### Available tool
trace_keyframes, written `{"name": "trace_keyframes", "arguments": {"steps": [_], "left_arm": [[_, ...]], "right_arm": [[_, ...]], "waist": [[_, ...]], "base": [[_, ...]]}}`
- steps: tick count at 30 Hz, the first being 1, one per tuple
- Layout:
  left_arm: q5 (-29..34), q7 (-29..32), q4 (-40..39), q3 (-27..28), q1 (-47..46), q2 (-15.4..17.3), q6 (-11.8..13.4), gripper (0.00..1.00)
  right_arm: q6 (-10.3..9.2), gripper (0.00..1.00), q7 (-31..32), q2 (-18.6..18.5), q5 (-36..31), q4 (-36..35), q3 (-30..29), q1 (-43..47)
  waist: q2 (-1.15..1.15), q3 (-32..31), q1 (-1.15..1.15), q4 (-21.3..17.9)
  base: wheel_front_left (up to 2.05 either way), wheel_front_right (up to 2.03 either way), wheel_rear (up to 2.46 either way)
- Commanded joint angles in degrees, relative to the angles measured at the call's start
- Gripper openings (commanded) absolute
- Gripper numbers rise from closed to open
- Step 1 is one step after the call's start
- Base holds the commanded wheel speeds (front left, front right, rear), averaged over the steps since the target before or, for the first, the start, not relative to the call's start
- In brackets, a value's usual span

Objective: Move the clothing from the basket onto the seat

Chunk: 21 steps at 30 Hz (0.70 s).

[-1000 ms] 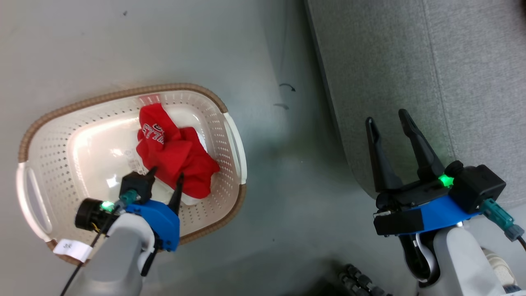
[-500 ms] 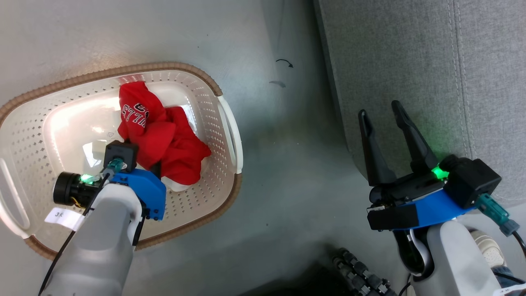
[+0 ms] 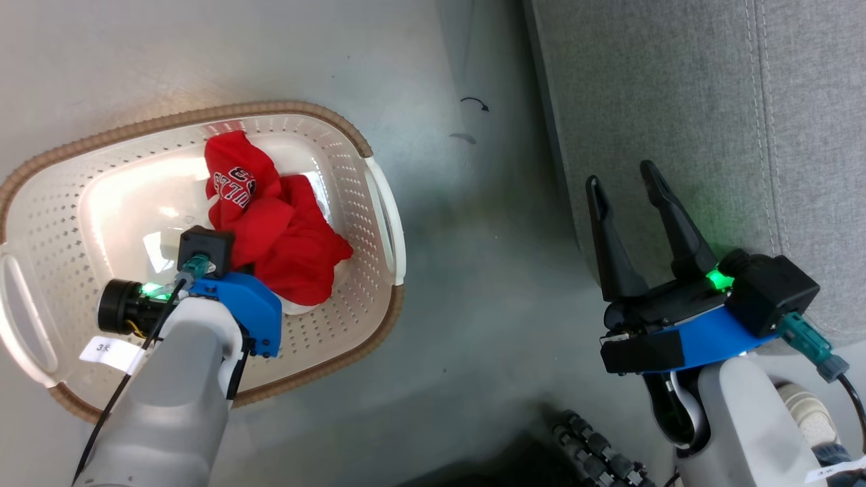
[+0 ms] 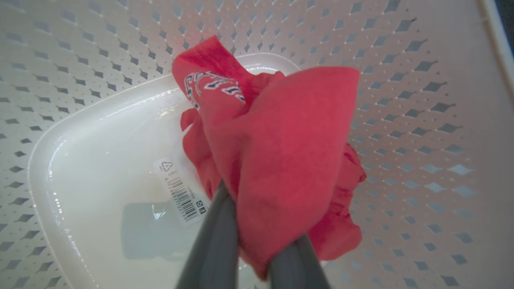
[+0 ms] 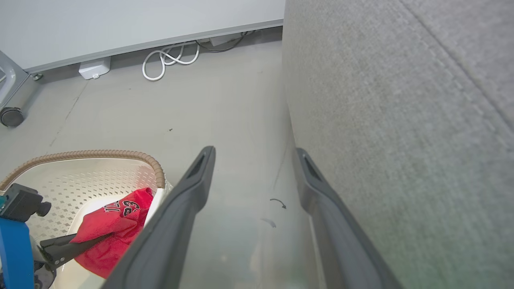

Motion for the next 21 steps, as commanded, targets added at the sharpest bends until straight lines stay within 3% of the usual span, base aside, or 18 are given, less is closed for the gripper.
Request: {"name": "trace_keyframes", "arguments": {"steps": [1,11,21], "left_arm": [[0.0,-0.2,-0.3,0.1,-0.3,-0.2,-0.2,0.0],[-0.9,-0.2,-4.6,1.9,3.6,0.6,-1.6,0.0],[1.7,-0.2,-11.4,3.0,11.8,-0.4,-3.6,0.0]], "right_arm": [[0.03,1.0,-0.2,0.1,0.0,0.3,0.0,-1.0],[0.03,1.0,-0.3,0.0,-1.3,2.0,-0.1,-1.9],[0.03,1.0,0.4,0.0,-3.1,4.7,-1.6,-0.2]], "waist": [[0.0,-0.5,0.0,0.4],[0.0,-7.7,0.0,2.9],[0.0,-20.9,0.0,6.9]], "base": [[0.0,0.0,0.0],[0.0,0.0,0.0],[0.0,0.0,0.0]]}}
